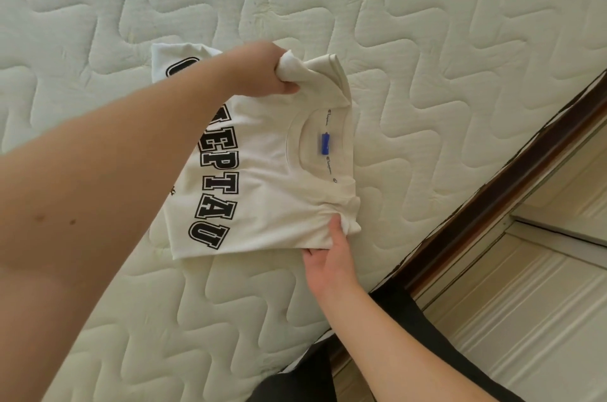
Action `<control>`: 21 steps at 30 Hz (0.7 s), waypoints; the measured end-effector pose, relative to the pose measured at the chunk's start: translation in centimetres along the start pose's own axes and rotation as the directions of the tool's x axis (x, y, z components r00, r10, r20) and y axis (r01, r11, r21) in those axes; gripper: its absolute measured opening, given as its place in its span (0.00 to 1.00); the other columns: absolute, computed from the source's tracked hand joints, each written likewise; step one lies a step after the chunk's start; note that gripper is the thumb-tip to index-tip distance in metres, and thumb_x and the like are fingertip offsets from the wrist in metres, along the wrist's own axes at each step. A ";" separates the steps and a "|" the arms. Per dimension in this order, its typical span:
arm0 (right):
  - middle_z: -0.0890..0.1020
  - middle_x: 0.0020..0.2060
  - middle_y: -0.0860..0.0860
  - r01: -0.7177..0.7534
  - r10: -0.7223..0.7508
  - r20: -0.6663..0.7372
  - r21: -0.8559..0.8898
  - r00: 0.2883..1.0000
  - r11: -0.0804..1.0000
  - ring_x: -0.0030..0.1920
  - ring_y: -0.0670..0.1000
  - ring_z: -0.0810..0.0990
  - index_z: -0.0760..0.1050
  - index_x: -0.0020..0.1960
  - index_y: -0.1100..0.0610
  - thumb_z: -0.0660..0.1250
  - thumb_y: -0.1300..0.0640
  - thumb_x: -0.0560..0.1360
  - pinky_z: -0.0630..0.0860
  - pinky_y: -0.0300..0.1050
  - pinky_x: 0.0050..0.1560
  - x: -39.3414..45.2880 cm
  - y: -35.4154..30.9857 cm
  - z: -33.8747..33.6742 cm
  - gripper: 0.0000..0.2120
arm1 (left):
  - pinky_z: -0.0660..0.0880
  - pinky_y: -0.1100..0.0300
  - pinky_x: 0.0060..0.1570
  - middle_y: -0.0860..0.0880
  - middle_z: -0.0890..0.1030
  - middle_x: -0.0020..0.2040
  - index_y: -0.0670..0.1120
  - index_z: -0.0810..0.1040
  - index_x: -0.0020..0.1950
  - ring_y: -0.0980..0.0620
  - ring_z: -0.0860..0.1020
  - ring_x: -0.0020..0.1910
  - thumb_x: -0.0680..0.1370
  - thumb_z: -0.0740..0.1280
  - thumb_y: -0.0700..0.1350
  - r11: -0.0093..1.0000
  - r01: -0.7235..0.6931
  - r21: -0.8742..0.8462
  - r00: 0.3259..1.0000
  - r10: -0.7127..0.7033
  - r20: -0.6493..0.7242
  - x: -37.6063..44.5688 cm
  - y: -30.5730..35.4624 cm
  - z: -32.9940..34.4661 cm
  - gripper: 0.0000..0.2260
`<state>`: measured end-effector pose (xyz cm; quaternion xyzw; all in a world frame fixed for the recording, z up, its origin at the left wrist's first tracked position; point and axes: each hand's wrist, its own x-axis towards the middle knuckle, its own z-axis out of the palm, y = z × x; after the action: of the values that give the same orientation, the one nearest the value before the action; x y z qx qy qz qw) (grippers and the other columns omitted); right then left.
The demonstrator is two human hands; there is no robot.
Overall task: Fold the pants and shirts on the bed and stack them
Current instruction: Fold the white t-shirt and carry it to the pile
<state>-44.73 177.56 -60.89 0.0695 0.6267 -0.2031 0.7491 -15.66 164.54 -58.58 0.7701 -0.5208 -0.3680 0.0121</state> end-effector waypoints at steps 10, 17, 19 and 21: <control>0.84 0.56 0.50 0.040 -0.038 0.089 -0.027 0.995 0.999 0.56 0.49 0.83 0.75 0.66 0.53 0.70 0.52 0.75 0.77 0.46 0.57 -0.2 1.3 0.8 0.19 | 0.75 0.59 0.43 0.53 0.83 0.43 0.52 0.82 0.51 0.56 0.79 0.43 0.73 0.73 0.56 0.814 0.209 -0.542 0.943 -0.314 -0.108 -7.9 -0.9 1.1 0.11; 0.82 0.61 0.54 0.226 -0.163 0.307 -0.183 0.938 0.957 0.61 0.53 0.80 0.76 0.66 0.54 0.74 0.48 0.70 0.78 0.55 0.60 -4.5 -4.5 2.6 0.26 | 0.81 0.55 0.47 0.55 0.86 0.42 0.55 0.84 0.39 0.54 0.84 0.45 0.64 0.76 0.59 0.389 0.082 -0.918 0.809 -0.564 -0.167 -18.2 1.8 2.6 0.10; 0.82 0.61 0.53 0.282 -0.184 0.351 -0.253 0.918 0.925 0.61 0.53 0.81 0.77 0.64 0.53 0.73 0.48 0.71 0.80 0.52 0.57 -7.0 -6.5 3.0 0.24 | 0.81 0.52 0.49 0.54 0.86 0.44 0.54 0.86 0.42 0.53 0.85 0.47 0.62 0.77 0.58 0.288 0.000 -0.958 0.785 -0.593 -0.178 -21.8 3.2 2.4 0.13; 0.82 0.60 0.53 0.342 -0.203 0.400 -0.313 0.894 0.886 0.60 0.53 0.81 0.77 0.64 0.54 0.72 0.50 0.72 0.81 0.50 0.54 -9.9 -8.6 3.6 0.22 | 0.81 0.50 0.49 0.53 0.87 0.45 0.55 0.86 0.43 0.53 0.85 0.47 0.64 0.77 0.56 0.217 -0.050 -0.975 0.764 -0.620 -0.177 -25.8 4.8 2.1 0.10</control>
<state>-46.14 170.66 -49.25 -0.2034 0.5110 -0.1935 0.8124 -25.47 184.05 -43.91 0.7587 -0.0056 -0.3623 0.5414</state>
